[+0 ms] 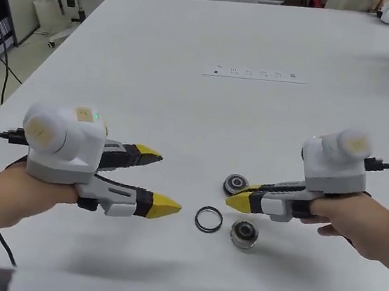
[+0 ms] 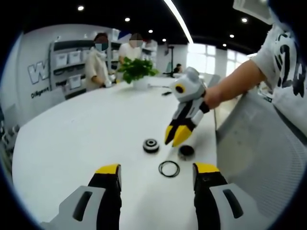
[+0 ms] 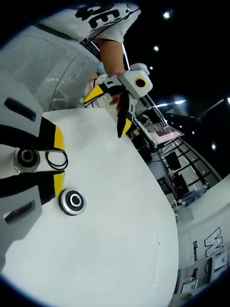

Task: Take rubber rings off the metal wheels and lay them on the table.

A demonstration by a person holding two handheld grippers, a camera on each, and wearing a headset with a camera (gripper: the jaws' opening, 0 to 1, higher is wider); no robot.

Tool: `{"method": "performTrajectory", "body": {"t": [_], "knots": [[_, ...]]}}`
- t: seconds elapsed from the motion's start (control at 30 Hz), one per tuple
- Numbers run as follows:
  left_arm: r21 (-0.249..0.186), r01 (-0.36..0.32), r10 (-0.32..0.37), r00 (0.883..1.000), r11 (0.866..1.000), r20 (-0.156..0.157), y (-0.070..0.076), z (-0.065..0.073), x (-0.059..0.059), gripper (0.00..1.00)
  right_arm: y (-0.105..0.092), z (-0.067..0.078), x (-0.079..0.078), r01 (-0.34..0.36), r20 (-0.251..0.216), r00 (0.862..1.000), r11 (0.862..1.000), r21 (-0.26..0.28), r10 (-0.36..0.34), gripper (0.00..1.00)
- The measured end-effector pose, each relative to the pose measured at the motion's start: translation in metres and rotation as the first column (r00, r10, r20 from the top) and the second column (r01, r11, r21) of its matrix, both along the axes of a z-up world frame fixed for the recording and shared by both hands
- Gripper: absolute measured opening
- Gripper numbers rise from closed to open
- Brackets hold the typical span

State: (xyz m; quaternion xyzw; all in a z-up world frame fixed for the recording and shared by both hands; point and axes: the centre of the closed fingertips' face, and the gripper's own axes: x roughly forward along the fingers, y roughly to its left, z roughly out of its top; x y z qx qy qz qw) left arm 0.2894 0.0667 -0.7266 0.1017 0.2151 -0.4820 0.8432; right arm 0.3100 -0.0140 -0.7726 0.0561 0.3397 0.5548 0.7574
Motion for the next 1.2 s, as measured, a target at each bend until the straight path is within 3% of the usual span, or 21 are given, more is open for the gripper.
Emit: {"method": "performTrajectory", "body": {"t": [0.57, 0.73, 1.2], "knots": [[-0.004, 0.014, -0.014, 1.0, 1.0, -0.004, -0.015, -0.002, 0.017, 0.59, -0.022, 0.007, 0.014, 0.022, 0.111, 0.994, 0.999, -0.038, -0.018, 0.19], [-0.005, 0.014, -0.014, 1.0, 1.0, -0.01, -0.017, -0.005, 0.023, 0.58, -0.026, 0.003, 0.019, 0.011, 0.159, 0.987, 0.997, -0.078, 0.002, 0.22], [0.007, 0.032, -0.032, 0.999, 0.999, -0.031, -0.026, -0.016, 0.038, 0.55, -0.033, -0.008, 0.03, 0.01, 0.206, 0.978, 0.994, -0.108, 0.012, 0.3]]}}
